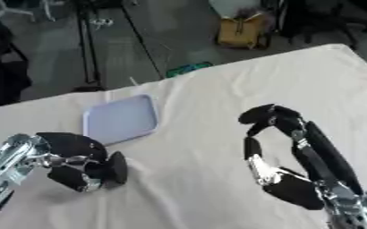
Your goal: Pick up objects on the table and place them in the box.
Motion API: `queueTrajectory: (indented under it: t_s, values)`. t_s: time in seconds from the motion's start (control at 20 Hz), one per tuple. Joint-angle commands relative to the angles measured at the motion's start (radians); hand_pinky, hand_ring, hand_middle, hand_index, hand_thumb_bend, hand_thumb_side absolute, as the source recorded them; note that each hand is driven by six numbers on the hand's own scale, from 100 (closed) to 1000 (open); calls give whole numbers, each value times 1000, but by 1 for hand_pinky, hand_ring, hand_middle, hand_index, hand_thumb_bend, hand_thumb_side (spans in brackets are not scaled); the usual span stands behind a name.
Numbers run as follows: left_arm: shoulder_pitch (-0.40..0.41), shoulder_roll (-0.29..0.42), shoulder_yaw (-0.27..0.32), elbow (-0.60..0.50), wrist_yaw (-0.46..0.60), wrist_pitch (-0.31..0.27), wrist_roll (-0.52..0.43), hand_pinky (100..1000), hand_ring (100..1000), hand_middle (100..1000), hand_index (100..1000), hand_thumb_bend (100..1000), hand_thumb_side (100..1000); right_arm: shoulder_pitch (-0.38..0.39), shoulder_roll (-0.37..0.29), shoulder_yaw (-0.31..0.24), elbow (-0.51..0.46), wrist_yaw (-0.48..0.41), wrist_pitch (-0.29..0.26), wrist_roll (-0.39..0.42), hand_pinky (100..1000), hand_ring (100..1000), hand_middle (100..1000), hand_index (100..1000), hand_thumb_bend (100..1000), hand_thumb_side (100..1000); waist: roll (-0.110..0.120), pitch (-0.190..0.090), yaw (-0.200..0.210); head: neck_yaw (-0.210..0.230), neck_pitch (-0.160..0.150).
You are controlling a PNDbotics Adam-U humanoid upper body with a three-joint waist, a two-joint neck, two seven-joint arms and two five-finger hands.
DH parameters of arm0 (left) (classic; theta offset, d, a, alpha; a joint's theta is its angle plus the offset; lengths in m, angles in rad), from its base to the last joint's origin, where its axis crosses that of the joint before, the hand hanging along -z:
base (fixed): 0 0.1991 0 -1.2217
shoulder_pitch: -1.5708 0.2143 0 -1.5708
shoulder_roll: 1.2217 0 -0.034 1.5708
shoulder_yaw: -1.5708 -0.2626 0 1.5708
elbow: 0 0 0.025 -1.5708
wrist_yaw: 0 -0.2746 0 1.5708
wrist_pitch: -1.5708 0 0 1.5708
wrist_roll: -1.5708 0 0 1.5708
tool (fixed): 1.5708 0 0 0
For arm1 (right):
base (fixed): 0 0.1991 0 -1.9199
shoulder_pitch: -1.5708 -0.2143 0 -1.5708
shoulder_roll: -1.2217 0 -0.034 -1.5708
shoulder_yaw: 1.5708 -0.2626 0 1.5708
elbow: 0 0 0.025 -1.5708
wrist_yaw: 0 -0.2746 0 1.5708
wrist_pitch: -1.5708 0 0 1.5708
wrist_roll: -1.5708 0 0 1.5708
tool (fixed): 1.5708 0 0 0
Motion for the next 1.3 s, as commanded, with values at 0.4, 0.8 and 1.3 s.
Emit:
queueTrajectory:
  t_s: [0.4, 0.8, 1.3]
  values:
    - [-26, 15, 26, -42, 4, -50, -82, 1000, 1000, 828, 839, 100, 911, -6, 0, 0, -11, 2, 2, 4, 829, 601, 726, 790, 100, 581, -6, -18, 2, -1, -8]
    - [-29, 18, 28, -63, 20, -33, -82, 1000, 1000, 803, 824, 100, 879, -7, -1, 1, -11, 2, 1, 5, 828, 601, 727, 790, 100, 580, -6, -20, 3, -3, -10]
    - [-41, 25, 46, -102, 47, -12, -82, 1000, 991, 780, 800, 100, 836, -8, -1, 2, -10, 0, 0, 4, 829, 601, 726, 790, 100, 579, -9, -23, 7, -5, -10]
